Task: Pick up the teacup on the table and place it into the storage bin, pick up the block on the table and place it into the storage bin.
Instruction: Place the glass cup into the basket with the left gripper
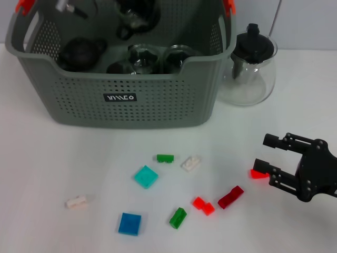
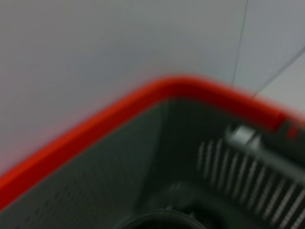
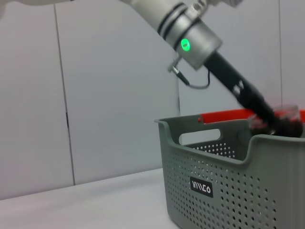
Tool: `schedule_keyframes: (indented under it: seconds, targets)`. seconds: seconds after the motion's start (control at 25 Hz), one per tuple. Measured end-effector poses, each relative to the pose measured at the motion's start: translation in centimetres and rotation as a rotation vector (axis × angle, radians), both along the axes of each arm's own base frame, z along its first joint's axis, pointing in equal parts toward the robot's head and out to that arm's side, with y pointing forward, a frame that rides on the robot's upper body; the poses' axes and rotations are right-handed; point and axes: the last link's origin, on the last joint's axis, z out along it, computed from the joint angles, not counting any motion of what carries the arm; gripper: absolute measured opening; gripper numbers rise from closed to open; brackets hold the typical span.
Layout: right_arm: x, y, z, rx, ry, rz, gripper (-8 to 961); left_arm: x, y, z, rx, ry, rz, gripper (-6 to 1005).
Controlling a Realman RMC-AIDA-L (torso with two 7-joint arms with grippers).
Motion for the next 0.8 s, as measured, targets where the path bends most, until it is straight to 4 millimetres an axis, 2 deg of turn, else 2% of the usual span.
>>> schedule_keyframes:
  seconds: [0.2, 0.48, 0.8]
  targets:
    - [0.1, 0.0, 0.0, 0.002, -0.001, -0.004, 594, -1.1, -0.4, -3.1, -0.024, 0.222, -0.003, 144]
    - [0.1, 0.1, 0.0, 0.003, -0.002, -0.004, 594, -2.5, -0.8, -3.8, -0.049, 0.258, 0.007, 162]
    - [0.1, 0.0, 0.0, 0.001, -0.003, -0.006, 594, -2.8, -1.6, -5.4, -0.080, 0.301, -0.017, 183]
